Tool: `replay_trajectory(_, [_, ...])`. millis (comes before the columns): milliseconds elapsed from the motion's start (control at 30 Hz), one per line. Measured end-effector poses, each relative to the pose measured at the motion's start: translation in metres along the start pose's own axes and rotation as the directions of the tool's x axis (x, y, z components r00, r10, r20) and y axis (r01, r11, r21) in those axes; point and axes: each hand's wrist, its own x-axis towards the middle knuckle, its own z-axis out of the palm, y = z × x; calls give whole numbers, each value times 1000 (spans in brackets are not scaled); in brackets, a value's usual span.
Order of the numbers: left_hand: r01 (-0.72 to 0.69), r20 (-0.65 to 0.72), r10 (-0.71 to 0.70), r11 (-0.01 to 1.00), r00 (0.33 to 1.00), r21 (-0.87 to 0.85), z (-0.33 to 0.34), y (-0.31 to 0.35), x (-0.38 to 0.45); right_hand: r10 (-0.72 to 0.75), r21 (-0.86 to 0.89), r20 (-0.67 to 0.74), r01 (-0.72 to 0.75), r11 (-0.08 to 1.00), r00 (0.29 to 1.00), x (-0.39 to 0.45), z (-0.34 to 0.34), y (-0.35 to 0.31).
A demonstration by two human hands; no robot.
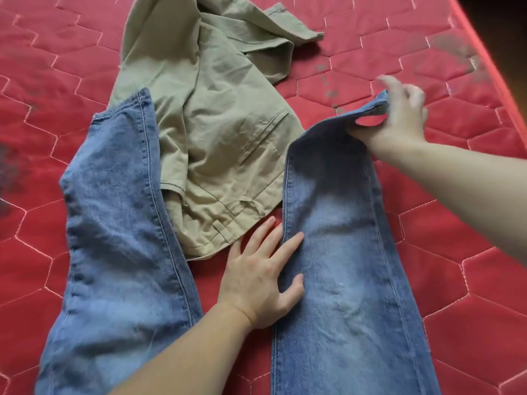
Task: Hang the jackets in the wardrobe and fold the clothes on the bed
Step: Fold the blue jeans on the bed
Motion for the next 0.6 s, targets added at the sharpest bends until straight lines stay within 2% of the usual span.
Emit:
replay_trajectory(67, [-5,-10,5,1000,1000,2,2,0,0,-282,-230,40,283,931,959,-5,-1,0])
replay_trajectory(100, [-2,-14,2,1000,1000,4,2,-1,0,-416,-298,84,421,857,905,-12,1,-1])
replay_trajectory(167, [3,-11,-3,1000,1000,0,1,0,-1,-621,-317,171,639,700,765,-36,7,-6])
replay_trajectory(233, [4,-1,-4,1000,1000,7,3,-1,0,-722,-276,235,757,593,651,-68,7,-12])
replay_trajectory(300, [6,10,-6,1000,1000,12,5,-2,-1,-740,-247,329,810,532,586,-109,2,-9])
replay_trajectory(367, [10,0,-10,1000,1000,17,5,-2,-1,-715,-236,426,831,504,555,-152,-5,9])
replay_trajectory(467, [51,-12,-51,998,999,41,5,-1,-3,-627,-203,547,815,543,555,-218,-18,43])
replay_trajectory(533, [123,-33,-122,992,992,32,8,0,-16,-587,-188,537,764,617,606,-255,-25,63])
replay_trajectory(600, [150,-17,-150,988,989,33,12,3,-41,-587,-183,464,720,669,663,-286,-33,79])
